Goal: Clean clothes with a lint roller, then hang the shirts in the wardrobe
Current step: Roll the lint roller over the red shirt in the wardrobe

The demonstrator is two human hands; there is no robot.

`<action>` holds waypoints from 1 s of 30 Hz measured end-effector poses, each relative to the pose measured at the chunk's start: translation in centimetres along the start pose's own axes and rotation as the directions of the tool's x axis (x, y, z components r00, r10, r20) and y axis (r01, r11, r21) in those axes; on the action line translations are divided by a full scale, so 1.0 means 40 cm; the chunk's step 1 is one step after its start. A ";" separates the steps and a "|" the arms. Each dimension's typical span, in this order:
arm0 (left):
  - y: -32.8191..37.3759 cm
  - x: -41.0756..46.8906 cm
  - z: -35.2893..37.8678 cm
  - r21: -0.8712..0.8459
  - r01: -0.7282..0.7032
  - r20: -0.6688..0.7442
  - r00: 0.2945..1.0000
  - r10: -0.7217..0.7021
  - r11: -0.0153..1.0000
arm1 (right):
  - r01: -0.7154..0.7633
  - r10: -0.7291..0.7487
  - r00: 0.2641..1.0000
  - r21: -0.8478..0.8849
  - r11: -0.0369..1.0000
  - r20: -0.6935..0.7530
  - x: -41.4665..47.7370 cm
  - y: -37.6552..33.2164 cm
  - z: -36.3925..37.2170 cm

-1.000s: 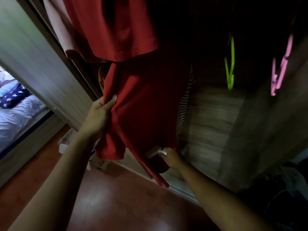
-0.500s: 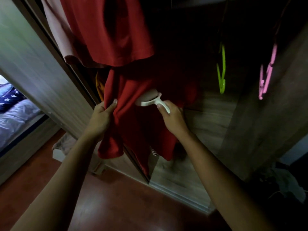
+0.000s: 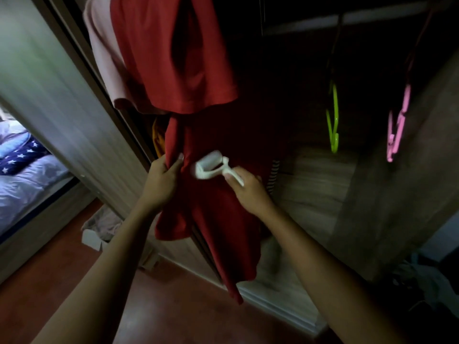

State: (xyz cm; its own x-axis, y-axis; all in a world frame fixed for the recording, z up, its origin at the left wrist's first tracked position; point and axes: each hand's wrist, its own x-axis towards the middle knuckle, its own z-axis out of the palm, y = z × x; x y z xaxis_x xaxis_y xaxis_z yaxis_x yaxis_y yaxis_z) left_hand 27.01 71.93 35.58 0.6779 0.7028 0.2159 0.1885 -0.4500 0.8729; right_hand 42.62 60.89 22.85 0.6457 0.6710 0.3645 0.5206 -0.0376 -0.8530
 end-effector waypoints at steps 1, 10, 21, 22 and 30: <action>-0.001 0.002 -0.005 0.000 0.001 0.002 1.000 -0.001 1.000 | -0.024 0.026 0.996 -0.036 0.999 0.081 -0.016 0.019 0.009; -0.019 -0.001 -0.033 0.028 0.027 0.034 0.999 -0.028 0.999 | -0.056 0.068 0.993 0.124 0.991 -0.097 0.064 0.009 -0.053; -0.007 -0.008 -0.018 -0.005 0.064 0.074 0.995 -0.063 0.998 | -0.243 0.243 0.968 0.022 0.970 -0.055 0.086 0.164 -0.033; -0.007 -0.008 -0.019 -0.005 0.067 0.078 0.995 -0.066 0.998 | -0.284 0.285 0.958 -0.040 0.958 0.020 0.055 0.204 -0.009; -0.003 -0.010 -0.020 -0.018 0.071 0.053 0.996 -0.070 0.997 | -0.306 0.316 0.933 -0.087 0.948 0.171 -0.014 0.250 0.016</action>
State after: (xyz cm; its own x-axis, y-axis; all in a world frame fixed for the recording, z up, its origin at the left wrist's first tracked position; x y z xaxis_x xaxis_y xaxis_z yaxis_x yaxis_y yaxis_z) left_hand 26.13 72.13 35.74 0.6998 0.7023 0.1304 0.2234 -0.3887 0.8939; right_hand 47.09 60.58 13.89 0.6717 0.7408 0.0063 0.3449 -0.3051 -0.8877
